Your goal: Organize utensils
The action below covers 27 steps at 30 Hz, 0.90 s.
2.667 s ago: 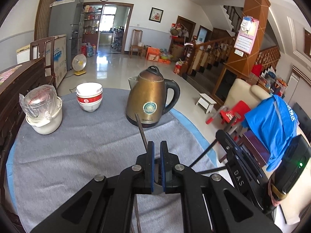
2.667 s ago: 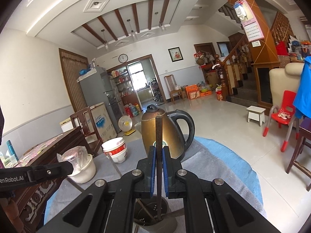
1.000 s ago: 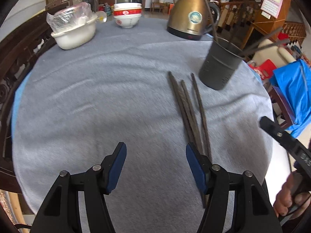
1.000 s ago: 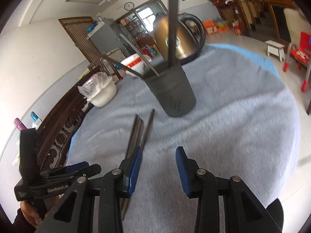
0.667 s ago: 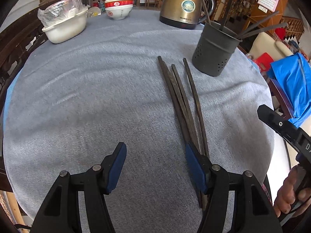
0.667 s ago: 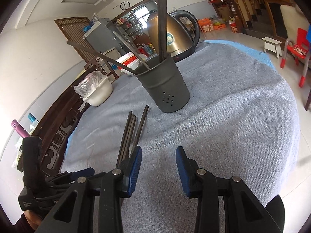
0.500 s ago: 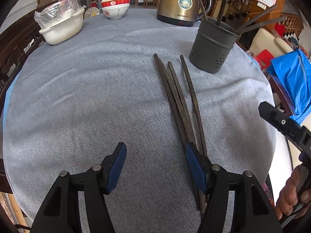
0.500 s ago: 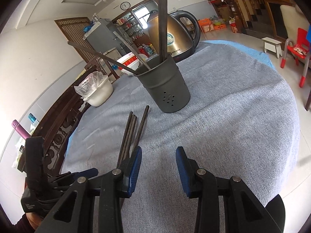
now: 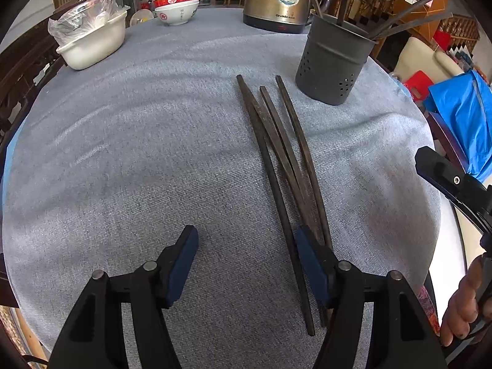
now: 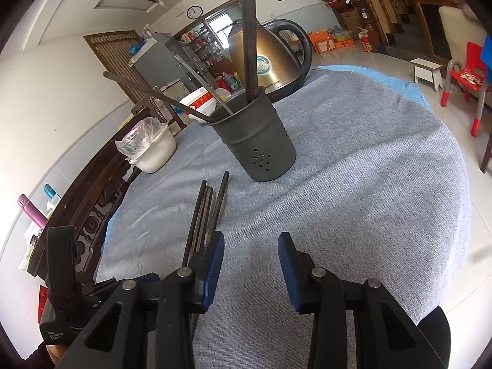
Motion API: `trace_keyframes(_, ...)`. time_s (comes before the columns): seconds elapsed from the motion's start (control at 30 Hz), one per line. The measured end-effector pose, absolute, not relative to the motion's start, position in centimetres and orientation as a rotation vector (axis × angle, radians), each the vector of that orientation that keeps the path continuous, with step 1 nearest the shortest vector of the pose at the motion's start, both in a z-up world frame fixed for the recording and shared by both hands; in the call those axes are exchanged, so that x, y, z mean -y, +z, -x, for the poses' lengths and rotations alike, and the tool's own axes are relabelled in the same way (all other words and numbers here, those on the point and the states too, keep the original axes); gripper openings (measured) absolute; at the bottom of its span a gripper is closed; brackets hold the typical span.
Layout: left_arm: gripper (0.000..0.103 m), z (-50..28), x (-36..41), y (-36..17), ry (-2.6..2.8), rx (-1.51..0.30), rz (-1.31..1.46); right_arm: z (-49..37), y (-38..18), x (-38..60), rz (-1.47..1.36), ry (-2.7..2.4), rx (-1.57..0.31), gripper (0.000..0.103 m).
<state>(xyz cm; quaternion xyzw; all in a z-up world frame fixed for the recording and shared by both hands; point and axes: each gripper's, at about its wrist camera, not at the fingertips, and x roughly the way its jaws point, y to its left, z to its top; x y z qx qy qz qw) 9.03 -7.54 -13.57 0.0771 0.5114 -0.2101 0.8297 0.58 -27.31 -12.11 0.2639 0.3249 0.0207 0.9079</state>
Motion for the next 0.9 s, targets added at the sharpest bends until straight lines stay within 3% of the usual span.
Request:
trace_keyframes(0.1,0.062,-8.8,7.4,-13.6,-0.451,-1.082,-0.16,-0.6,-12.3,27.4,-0.548,0.039,-0.677,0.04)
trace_keyframes(0.23,0.035,-8.6,7.2,-13.4,-0.466,-1.083,-0.147,-0.7,-12.4,27.2,-0.548,0.041,-0.683,0.04)
trace_keyframes(0.4,0.009,-8.5,7.0,-13.5,-0.498,-1.105,-0.102,-0.8,-12.5,27.0,-0.541,0.043,-0.688,0.04)
trace_keyframes(0.9,0.006,-7.1,4.3,-13.8,-0.479,-1.19,0.023,-1.2,-12.5,26.4,-0.523,0.056,-0.705,0.04)
